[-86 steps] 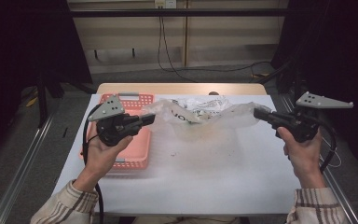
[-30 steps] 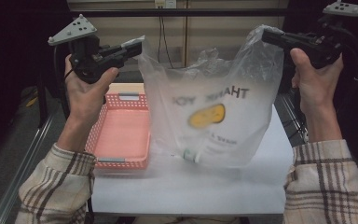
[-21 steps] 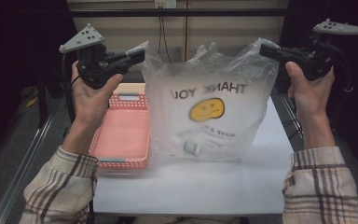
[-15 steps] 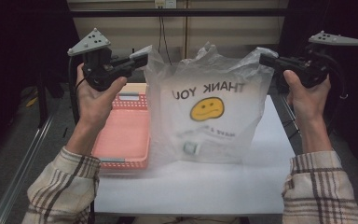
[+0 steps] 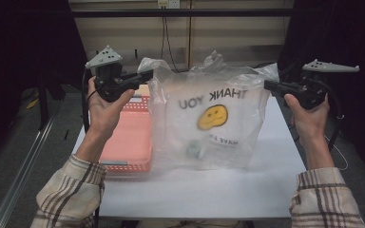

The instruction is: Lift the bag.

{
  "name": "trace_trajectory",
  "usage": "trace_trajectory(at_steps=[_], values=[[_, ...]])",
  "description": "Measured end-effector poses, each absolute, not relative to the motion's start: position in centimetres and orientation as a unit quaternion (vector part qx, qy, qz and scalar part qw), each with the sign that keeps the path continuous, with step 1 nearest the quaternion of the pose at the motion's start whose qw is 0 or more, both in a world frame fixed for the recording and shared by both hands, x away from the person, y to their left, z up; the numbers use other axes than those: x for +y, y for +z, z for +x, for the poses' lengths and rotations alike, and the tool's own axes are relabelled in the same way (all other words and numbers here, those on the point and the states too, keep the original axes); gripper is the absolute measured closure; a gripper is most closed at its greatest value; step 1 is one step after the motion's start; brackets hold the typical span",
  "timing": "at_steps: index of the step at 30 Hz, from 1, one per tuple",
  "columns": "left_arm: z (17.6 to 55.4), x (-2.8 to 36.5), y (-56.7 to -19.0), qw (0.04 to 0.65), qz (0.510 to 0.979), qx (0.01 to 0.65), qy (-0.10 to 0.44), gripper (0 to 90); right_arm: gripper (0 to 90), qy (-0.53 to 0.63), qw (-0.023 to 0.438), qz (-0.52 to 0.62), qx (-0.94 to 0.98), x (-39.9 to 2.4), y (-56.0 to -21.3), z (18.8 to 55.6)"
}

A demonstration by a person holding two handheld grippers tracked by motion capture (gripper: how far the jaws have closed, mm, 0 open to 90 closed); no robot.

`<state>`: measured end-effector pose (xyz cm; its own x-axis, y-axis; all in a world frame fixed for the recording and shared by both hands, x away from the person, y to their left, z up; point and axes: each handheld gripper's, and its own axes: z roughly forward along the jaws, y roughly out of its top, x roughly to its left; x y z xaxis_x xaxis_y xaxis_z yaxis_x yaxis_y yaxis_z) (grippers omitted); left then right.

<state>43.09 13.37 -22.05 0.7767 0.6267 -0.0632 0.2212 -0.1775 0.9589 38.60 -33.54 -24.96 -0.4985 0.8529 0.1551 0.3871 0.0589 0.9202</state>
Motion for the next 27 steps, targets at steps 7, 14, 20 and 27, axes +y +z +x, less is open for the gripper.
trace_trajectory(at_steps=[7,14,20,27], values=[[44.1,13.0,-24.1,0.558,0.756,0.297,0.168,89.8,90.0,0.488,0.23,0.466,0.702,-33.3,-26.8,39.4],[44.9,13.0,-24.8,0.554,0.756,0.309,0.164,85.0,84.9,0.493,0.23,0.46,0.702,-32.6,-26.7,39.9],[44.2,13.0,-24.4,0.555,0.755,0.302,0.175,59.4,68.7,0.496,0.238,0.449,0.704,-32.2,-26.4,39.3],[43.5,12.7,-23.8,0.561,0.751,0.296,0.182,23.6,37.8,0.492,0.249,0.451,0.702,-32.0,-26.1,38.6]])
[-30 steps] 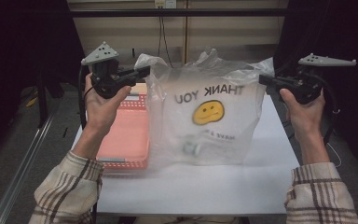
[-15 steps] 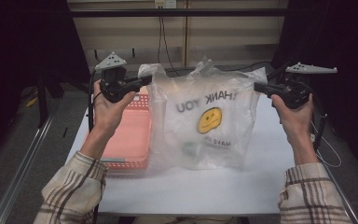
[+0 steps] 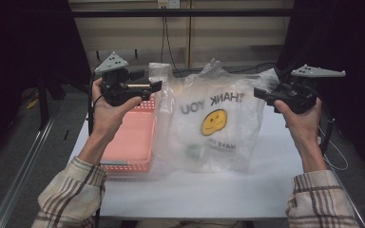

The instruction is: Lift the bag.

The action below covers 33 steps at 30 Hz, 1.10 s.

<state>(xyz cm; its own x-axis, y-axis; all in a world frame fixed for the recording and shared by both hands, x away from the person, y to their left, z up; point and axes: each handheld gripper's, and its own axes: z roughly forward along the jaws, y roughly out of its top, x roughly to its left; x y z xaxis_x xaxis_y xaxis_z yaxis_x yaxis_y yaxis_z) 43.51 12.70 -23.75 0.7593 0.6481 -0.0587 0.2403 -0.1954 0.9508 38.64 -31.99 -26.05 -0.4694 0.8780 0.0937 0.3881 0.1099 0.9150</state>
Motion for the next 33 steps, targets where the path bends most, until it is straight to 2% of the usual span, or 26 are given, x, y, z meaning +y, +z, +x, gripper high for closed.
trace_trajectory(at_steps=[4,9,19,33], values=[[43.2,12.7,-23.5,0.564,0.749,0.295,0.184,14.6,28.5,0.482,0.265,0.455,0.7,-32.1,-25.9,38.1],[42.6,13.2,-22.6,0.573,0.74,0.292,0.198,11.4,22.3,0.476,0.268,0.461,0.699,-32.2,-26.0,37.7],[41.3,15.0,-21.4,0.577,0.735,0.285,0.213,7.5,18.6,0.476,0.27,0.458,0.701,-31.6,-26.6,37.5],[40.7,18.4,-19.5,0.586,0.715,0.303,0.231,7.5,17.5,0.475,0.27,0.467,0.695,-31.5,-28.1,37.0]])
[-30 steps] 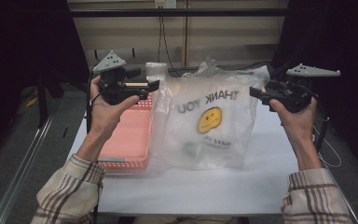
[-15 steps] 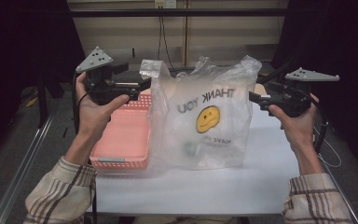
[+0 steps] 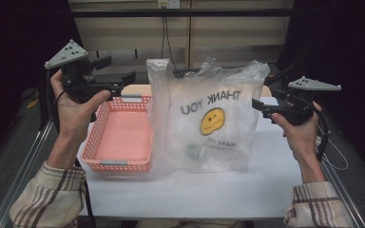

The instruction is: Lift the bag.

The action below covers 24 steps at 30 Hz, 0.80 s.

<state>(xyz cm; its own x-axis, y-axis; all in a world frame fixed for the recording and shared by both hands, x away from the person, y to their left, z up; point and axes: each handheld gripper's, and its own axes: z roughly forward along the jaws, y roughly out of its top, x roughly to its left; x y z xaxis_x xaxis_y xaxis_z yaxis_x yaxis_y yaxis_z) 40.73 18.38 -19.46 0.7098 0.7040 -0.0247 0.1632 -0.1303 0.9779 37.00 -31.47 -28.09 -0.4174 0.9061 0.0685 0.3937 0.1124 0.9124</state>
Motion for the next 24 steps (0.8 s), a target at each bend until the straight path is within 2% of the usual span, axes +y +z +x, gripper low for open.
trace_trajectory(at_steps=[5,9,24], values=[[39.9,19.4,-22.1,0.554,0.731,0.31,0.249,7.5,16.3,0.473,0.273,0.469,0.694,-31.5,-29.5,35.8],[39.2,19.0,-24.8,0.533,0.749,0.311,0.24,7.1,14.1,0.469,0.273,0.47,0.696,-31.1,-30.4,34.8],[36.2,18.7,-31.5,0.515,0.772,0.325,0.181,4.3,13.3,0.446,0.27,0.491,0.698,-30.4,-35.2,31.1]])
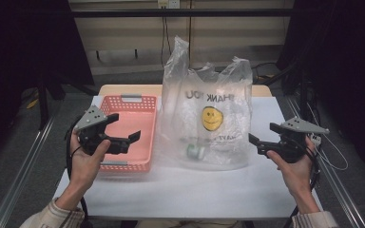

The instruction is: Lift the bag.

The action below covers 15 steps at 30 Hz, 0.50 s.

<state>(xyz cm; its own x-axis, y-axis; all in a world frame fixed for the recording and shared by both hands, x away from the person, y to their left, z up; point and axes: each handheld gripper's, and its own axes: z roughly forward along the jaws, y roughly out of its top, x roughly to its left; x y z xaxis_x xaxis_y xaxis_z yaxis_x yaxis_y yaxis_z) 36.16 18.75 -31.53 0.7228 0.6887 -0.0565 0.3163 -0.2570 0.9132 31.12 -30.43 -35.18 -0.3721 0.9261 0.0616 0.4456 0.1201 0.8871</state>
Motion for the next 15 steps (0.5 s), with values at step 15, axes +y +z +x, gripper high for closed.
trace_trajectory(at_steps=[15], values=[[32.4,18.8,-36.9,0.506,0.777,0.33,0.176,5.0,13.8,0.43,0.256,0.511,0.699,-29.9,-39.4,27.5]])
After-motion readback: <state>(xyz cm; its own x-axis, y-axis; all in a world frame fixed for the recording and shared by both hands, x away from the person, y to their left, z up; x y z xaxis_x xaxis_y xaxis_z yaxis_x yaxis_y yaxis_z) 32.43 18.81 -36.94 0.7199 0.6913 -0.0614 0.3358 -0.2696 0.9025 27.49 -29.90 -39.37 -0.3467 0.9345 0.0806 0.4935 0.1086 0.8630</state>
